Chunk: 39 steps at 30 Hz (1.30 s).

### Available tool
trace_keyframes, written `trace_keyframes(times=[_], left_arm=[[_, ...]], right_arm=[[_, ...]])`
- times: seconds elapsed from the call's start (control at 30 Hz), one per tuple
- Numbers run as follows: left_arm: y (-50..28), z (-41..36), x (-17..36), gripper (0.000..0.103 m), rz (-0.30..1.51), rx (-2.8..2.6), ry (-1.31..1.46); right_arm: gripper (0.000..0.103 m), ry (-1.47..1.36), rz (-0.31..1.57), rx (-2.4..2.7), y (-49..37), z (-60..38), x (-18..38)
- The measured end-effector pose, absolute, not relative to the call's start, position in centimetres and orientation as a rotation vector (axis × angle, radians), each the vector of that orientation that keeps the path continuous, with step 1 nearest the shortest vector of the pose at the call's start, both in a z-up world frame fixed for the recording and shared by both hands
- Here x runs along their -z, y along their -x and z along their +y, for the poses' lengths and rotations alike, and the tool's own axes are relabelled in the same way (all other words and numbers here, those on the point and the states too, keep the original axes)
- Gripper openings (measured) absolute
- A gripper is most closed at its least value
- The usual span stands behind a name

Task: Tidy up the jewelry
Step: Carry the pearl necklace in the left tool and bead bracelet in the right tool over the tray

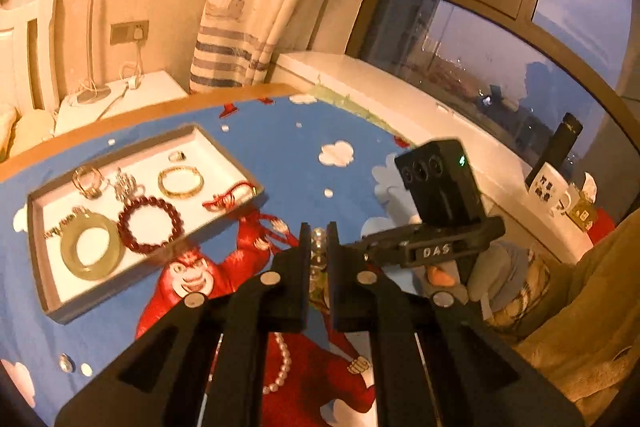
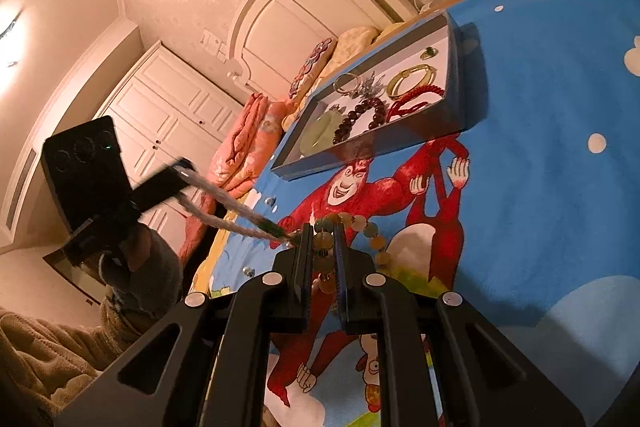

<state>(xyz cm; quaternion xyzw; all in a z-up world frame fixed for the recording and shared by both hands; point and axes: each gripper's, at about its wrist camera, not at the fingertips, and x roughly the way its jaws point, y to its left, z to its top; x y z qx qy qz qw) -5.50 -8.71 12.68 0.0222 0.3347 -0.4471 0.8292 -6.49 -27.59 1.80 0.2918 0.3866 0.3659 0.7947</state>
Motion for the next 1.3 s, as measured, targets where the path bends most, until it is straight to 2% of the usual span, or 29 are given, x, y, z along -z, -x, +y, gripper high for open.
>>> trace_keyframes(times=[0.2,0.53,0.73,1.3], left_arm=[[5.8,-7.3,-14.9,0.007,0.65,0.913,-0.031],[6.1,-5.9,-15.5,0.007,0.62,0.851,-0.001],[6.6,-4.8,-18.5,0.007,0.54,0.837,-0.001],[5.1,-5.8,-23.1,0.007,0.468,0.772,-0.042]], right_arm=[[0.011,-0.627,0.822,-0.786,6.6,-27.6,-1.8],[0.011,-0.568,0.827,-0.752,6.9,-26.9,-2.4],[0.011,-0.504,0.77,-0.734,7.1,-26.9,-5.0],[0.011,-0.363,0.65,-0.715,4.6,-25.9,-11.0]])
